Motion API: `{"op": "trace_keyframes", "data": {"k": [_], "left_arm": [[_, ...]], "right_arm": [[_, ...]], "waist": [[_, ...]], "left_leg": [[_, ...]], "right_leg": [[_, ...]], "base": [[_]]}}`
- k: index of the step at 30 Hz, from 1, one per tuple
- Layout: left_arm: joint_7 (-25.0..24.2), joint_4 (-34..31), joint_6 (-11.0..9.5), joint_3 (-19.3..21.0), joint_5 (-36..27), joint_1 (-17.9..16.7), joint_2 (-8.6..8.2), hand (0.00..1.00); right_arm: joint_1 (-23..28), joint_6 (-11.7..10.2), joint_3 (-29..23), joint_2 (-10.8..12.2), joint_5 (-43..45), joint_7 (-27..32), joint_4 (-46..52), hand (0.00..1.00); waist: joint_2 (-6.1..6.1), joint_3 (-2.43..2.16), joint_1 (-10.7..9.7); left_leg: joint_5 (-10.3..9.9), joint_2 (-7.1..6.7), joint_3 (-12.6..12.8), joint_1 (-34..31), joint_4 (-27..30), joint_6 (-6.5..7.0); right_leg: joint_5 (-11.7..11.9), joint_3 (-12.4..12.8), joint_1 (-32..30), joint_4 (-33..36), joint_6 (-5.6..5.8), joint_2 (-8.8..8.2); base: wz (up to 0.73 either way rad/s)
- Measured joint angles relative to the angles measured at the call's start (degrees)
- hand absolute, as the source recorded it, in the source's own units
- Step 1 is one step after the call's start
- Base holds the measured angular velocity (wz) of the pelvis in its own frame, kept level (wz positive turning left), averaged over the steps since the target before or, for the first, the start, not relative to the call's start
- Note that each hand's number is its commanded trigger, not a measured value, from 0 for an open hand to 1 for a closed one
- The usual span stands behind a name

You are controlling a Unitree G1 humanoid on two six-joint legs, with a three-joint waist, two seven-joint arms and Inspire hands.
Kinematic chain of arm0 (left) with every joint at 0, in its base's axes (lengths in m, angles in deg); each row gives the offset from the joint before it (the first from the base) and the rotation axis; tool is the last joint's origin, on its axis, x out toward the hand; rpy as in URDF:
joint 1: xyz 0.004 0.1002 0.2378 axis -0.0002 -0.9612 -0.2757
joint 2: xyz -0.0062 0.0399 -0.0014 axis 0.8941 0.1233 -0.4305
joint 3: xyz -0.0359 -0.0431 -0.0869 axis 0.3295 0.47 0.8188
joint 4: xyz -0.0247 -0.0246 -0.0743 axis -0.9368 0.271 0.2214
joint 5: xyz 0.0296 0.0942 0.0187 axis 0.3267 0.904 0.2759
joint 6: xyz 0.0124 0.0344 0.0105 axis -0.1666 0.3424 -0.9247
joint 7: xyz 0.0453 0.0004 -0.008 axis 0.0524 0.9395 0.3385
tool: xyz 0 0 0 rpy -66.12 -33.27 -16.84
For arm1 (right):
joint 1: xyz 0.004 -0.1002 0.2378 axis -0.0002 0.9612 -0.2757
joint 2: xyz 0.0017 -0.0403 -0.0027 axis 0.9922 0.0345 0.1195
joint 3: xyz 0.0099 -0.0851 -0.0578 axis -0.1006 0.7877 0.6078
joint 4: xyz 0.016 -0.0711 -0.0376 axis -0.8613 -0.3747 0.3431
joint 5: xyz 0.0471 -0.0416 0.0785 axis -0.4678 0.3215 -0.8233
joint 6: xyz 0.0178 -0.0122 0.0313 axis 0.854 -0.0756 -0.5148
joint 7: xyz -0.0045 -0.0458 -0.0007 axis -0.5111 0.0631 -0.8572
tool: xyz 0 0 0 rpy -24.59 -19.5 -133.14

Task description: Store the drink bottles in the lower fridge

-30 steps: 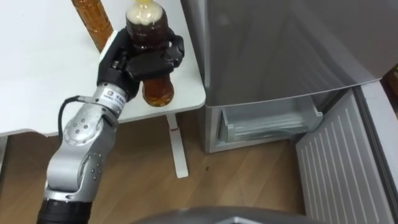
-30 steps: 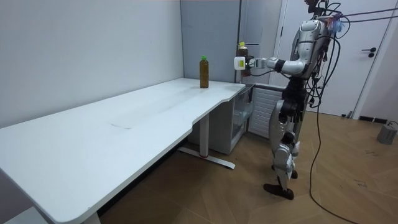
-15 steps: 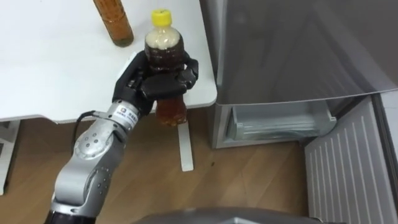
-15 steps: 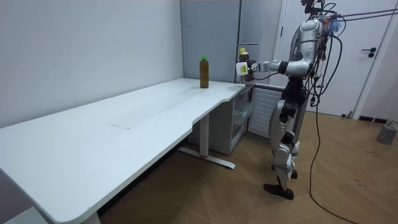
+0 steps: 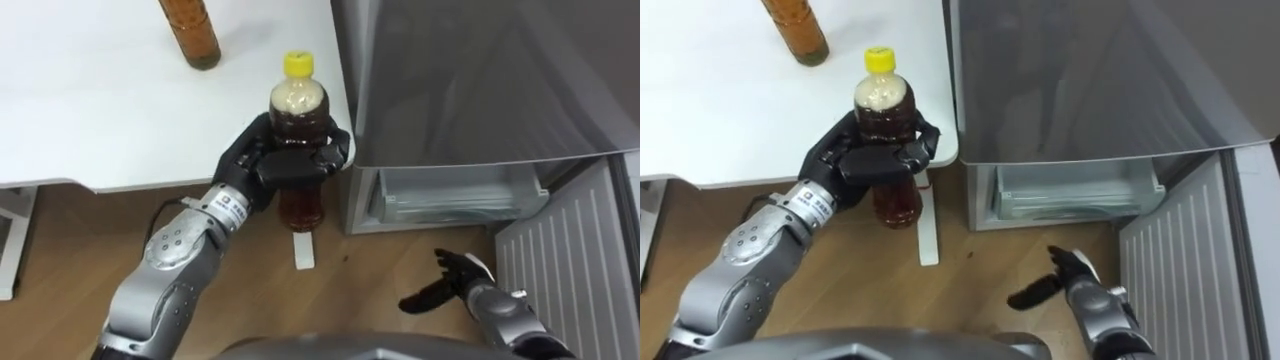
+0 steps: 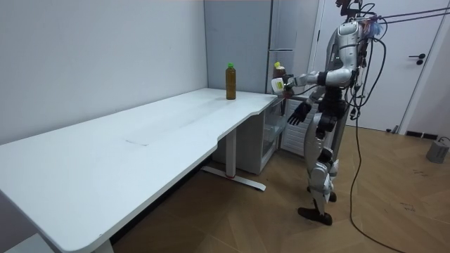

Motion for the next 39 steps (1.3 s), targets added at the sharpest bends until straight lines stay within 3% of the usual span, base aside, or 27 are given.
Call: {"op": "trace_keyframes", "data": {"k": [14,20,31,39], "left_arm": [[-4.15,3.01,-1.57,0.02,0.47,-1.13,0.17,1.0],[-5.45,3.01,-3.9,0.1,0.45,-1.12,0.17,1.0],[-6.53,2.88,-4.26,0.43,0.69,-1.12,0.29,1.0],[-6.53,2.89,-5.32,0.59,1.7,-1.12,0.31,1.0]], "right_arm": [[5.02,-0.46,4.84,0.03,-1.59,-9.98,22.29,0.0],[5.36,-0.49,6.31,-0.14,-1.75,-15.07,23.92,0.0],[5.35,-0.44,7.91,-0.57,-2.39,-23.5,23.81,0.0],[5.3,-0.36,7.98,0.08,-2.93,-29.55,25.36,0.0]], "waist": [[-1.12,0.16,0.97],[-1.1,0.14,1.07],[-1.13,-0.05,2.37],[-1.99,0.36,2.49]], "left_leg": [[-0.02,-0.02,-0.09,-0.14,0.81,0.01],[0.0,0.0,-0.01,-0.4,0.97,0.05],[0.01,-0.01,-0.27,-1.08,2.03,0.08],[0.01,-0.02,-0.34,-1.16,2.1,0.08]], "right_leg": [[0.01,-0.71,0.53,0.24,0.01,-0.19],[0.01,-0.88,0.2,1.11,0.01,-0.3],[0.01,-1.44,0.1,1.15,0.01,-0.33],[0.01,-1.59,0.27,1.21,0.01,-0.31]], "base": [[0.01],[0.01],[0.02],[0.0]]}}
